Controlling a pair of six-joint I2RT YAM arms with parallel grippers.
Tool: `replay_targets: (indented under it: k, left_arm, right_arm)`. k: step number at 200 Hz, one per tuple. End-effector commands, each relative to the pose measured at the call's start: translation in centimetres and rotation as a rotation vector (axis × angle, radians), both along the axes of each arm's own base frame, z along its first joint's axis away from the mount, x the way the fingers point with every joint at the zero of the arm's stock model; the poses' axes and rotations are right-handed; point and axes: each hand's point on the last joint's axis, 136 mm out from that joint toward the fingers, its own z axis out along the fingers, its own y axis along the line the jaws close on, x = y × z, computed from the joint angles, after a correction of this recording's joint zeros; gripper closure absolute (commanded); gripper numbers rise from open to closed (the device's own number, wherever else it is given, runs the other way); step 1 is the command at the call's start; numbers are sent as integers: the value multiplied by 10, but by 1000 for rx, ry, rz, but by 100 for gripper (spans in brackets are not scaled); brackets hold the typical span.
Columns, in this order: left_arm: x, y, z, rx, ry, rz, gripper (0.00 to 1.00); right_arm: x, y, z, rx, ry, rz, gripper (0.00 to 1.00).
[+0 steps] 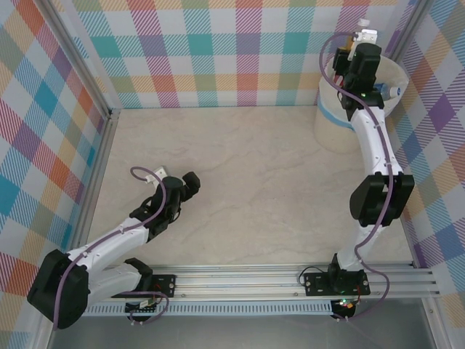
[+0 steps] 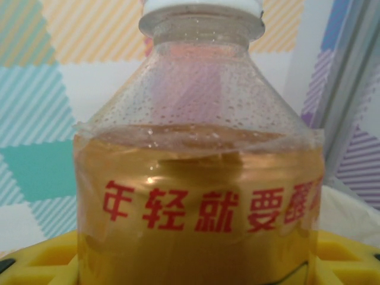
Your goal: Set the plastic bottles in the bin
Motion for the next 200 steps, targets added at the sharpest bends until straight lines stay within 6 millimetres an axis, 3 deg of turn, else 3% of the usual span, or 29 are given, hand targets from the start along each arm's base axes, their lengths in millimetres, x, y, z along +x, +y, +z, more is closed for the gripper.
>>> replay_targets:
  k: [1,21,37,70,111,138,155,170,200]
  left_arm:
    - [-2,10,-1,0,0,36,0]
    - [-3,12,-2,10,8,38,0]
    - [-5,13,-4,14,14,39,0]
    - [-5,16,-2,15,10,48,0]
    - [-1,27,8,62,5,59,0]
    - [4,52,20,162,14,104,0]
    - [8,77,34,247,4,157,0]
    - [10,102,44,313,-2,224,0]
    - [13,144,49,394,-1,332,0]
  right_arm:
    - [2,-31,5,10,-10,-161,43]
    - [12,-41,-11,16,60,-211,38]
    - [18,-39,-19,32,112,-204,23]
    - [11,-30,-5,76,121,-148,0]
    - [-25,-11,29,124,72,-45,0]
    - [-66,14,34,144,26,104,0]
    - [-97,34,24,153,-18,227,0]
    - [-126,46,2,158,-31,295,0]
    - [-170,45,-68,153,46,287,0]
